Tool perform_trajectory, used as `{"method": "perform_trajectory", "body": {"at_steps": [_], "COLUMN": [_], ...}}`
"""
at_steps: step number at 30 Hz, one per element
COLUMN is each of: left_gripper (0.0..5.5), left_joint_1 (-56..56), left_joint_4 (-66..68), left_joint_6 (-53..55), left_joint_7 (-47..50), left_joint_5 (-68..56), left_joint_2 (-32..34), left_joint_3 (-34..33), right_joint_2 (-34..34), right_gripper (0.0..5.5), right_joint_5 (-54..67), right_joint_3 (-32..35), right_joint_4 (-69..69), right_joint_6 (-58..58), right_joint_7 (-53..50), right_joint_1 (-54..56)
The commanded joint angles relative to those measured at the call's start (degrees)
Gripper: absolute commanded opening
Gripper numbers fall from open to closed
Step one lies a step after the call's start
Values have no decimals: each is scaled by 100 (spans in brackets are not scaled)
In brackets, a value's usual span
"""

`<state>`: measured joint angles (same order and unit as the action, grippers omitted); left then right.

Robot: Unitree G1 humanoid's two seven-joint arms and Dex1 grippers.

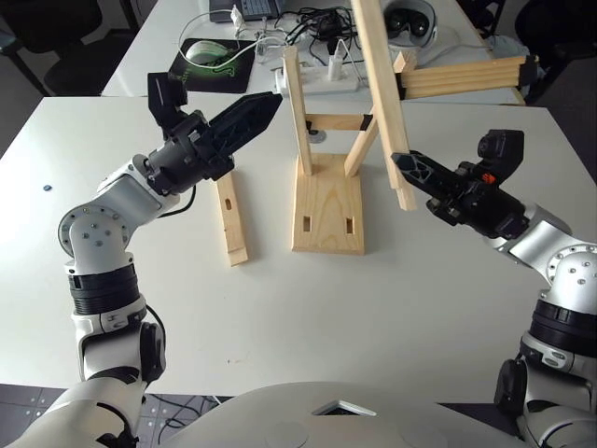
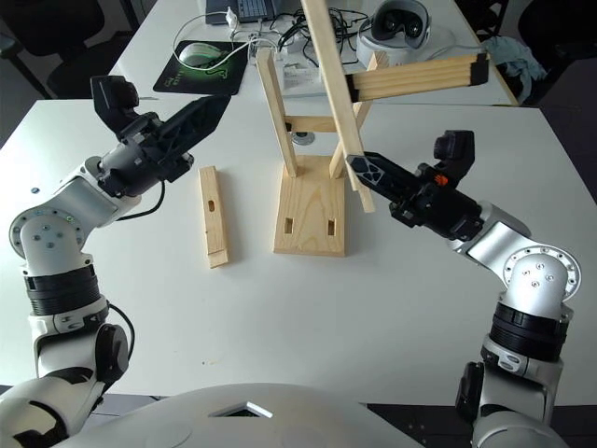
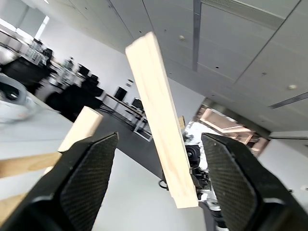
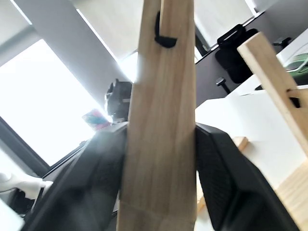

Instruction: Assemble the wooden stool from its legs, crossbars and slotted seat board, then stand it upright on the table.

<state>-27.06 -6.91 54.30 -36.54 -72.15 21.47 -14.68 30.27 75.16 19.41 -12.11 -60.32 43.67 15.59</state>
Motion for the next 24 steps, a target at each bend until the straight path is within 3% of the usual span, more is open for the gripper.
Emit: {"method": "perform_trajectory", "body": {"at_steps": [1,24], "left_gripper": [320,320], "left_joint_1": [-317,-1020], "left_joint_4": [137,803], "left_joint_6": [306,1328], "left_joint_7": [0,-223], "left_joint_5": [-390,-807], "left_joint_2": [117,352], "left_joint_3": [-84,53], "right_joint_2": [128,340], "right_gripper": [211,211], "right_joint_5": [44,-45], "right_joint_3": [-248,-966], "right_joint_4": [17,-281], "right_joint_6": [-118,-324], "right_joint_7": [315,1025], "right_joint_1": [156,39]}}
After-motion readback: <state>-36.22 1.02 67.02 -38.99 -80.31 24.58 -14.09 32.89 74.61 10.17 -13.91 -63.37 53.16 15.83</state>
